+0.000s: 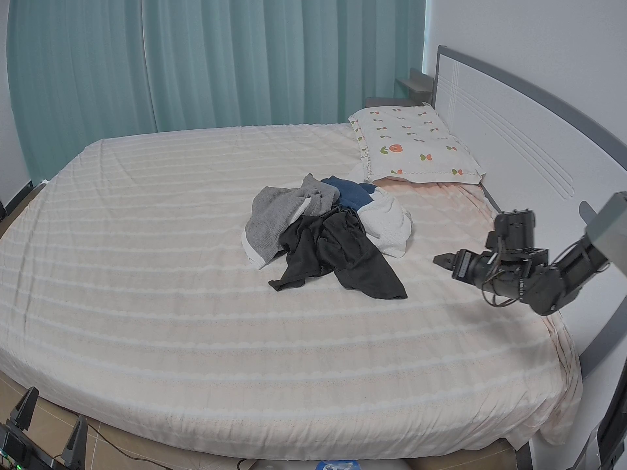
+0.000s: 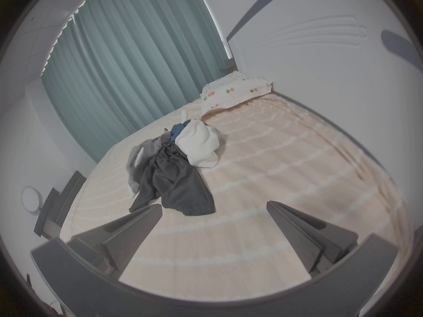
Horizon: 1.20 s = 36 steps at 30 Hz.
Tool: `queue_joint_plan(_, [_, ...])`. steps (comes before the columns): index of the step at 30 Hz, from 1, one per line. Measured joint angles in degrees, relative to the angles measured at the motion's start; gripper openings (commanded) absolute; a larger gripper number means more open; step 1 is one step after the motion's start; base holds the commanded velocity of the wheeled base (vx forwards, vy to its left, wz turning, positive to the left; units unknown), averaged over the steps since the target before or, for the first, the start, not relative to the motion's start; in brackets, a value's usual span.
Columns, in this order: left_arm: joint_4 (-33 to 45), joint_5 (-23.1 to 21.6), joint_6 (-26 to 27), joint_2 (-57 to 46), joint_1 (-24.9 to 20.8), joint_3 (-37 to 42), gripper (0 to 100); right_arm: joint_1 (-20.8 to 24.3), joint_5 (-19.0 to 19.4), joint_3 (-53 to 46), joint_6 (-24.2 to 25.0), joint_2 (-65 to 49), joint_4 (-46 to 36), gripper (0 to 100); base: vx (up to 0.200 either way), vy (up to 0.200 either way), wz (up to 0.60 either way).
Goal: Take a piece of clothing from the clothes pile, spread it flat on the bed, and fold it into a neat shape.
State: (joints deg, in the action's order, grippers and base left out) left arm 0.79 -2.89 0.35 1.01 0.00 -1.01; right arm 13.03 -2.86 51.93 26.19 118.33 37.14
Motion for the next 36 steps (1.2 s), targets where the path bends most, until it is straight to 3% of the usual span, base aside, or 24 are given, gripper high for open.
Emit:
queue_joint_plan(11, [0.0,0.0,0.0,0.0,0.0,0.0,100,6.1,-7.4,16.3,5.7,19.6,2.0,100,0.000,0.000,0.00])
queue_joint_plan(32, [0.0,0.0,-0.1,0.0,0.0,0.0,100,10.1,-10.5,31.7,5.6,34.5,3.5,100,0.000,0.000,0.00])
queue_joint_plan(33, [0.0,0.0,-0.1,0.0,0.0,0.0,100,10.1,-10.5,31.9,5.5,34.8,3.8,0,0.000,0.000,0.00])
queue_joint_plan(36, [0.0,0.0,-0.1,0.0,0.0,0.0,100,10.3,-10.4,32.0,5.3,35.4,4.4,0,0.000,0.000,0.00])
